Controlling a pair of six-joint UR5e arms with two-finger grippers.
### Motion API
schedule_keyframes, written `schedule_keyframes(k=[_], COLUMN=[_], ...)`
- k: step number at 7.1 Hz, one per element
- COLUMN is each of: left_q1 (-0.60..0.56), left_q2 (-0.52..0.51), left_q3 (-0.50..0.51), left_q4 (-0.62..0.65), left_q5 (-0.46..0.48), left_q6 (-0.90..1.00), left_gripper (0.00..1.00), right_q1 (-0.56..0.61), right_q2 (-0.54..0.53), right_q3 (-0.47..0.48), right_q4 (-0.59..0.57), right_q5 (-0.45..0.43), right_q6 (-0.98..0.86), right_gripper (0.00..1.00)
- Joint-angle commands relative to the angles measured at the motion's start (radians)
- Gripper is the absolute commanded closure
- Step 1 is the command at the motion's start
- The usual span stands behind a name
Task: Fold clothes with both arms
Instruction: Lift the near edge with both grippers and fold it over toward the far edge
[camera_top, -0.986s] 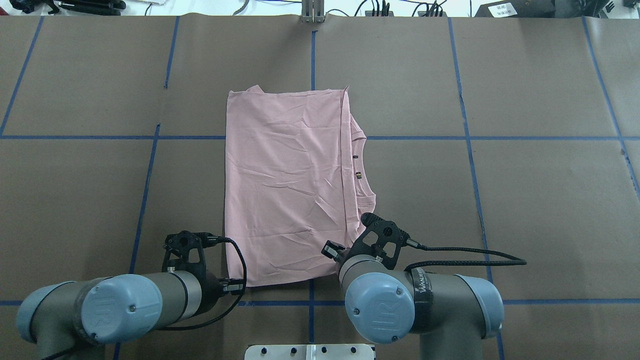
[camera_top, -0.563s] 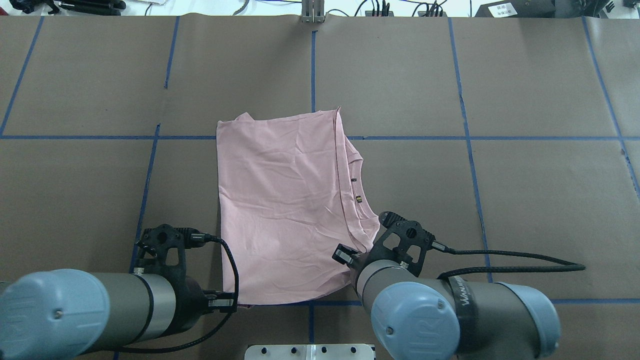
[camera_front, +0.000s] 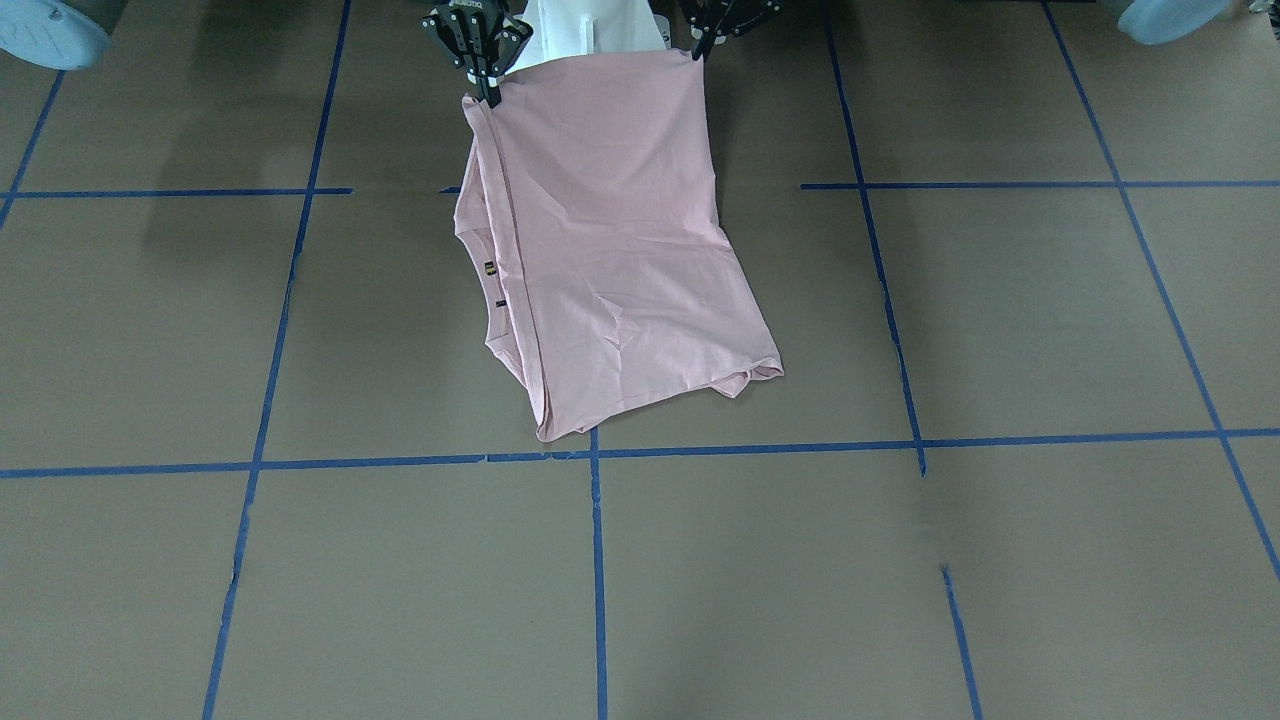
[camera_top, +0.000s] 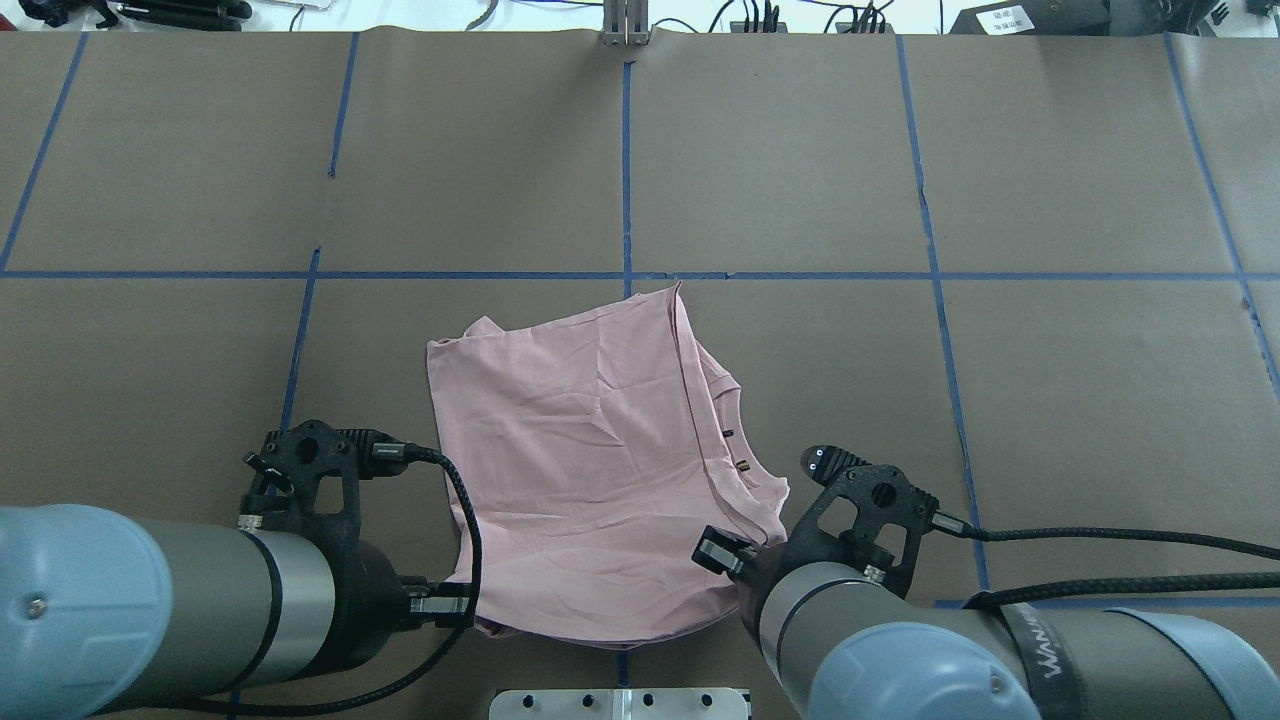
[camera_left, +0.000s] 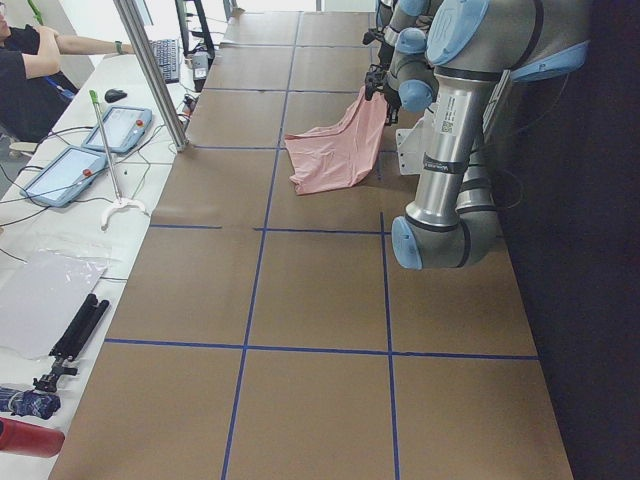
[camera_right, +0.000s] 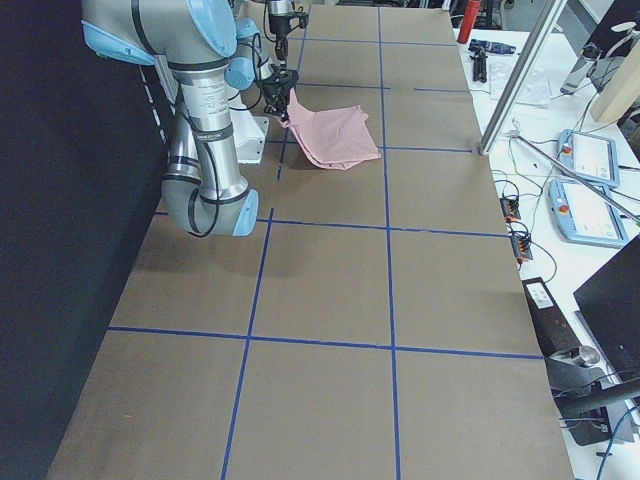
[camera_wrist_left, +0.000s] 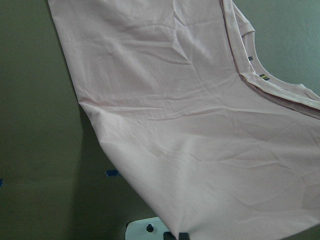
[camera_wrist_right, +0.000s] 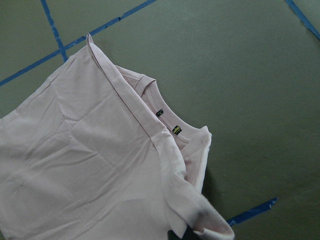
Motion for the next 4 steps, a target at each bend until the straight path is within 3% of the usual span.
schedule_keyframes(k=[1,2,4], left_q1=[-0.085,-0.139,-0.237], left_q2=[-0.041,-0.057,-0.057], left_q3=[0.107,0.149,0.284], left_q4=[-0.002,-0.013,-0.123], left_q5=[0.001,-0.001,-0.004], left_q6=[0.083,0.134,0.217], left_gripper=[1.00,1.00,1.00], right_q1=[0.089,0.157,0.260], right_q2=[0.075,0.078,0.154], right_q3=[-0.159,-0.252,-0.391], right_q4=[0.082,0.203,0.259], right_q5=[0.000,0.005,0.043], right_q6=[-0.043,-0.093,-0.152], right_gripper=[1.00,1.00,1.00])
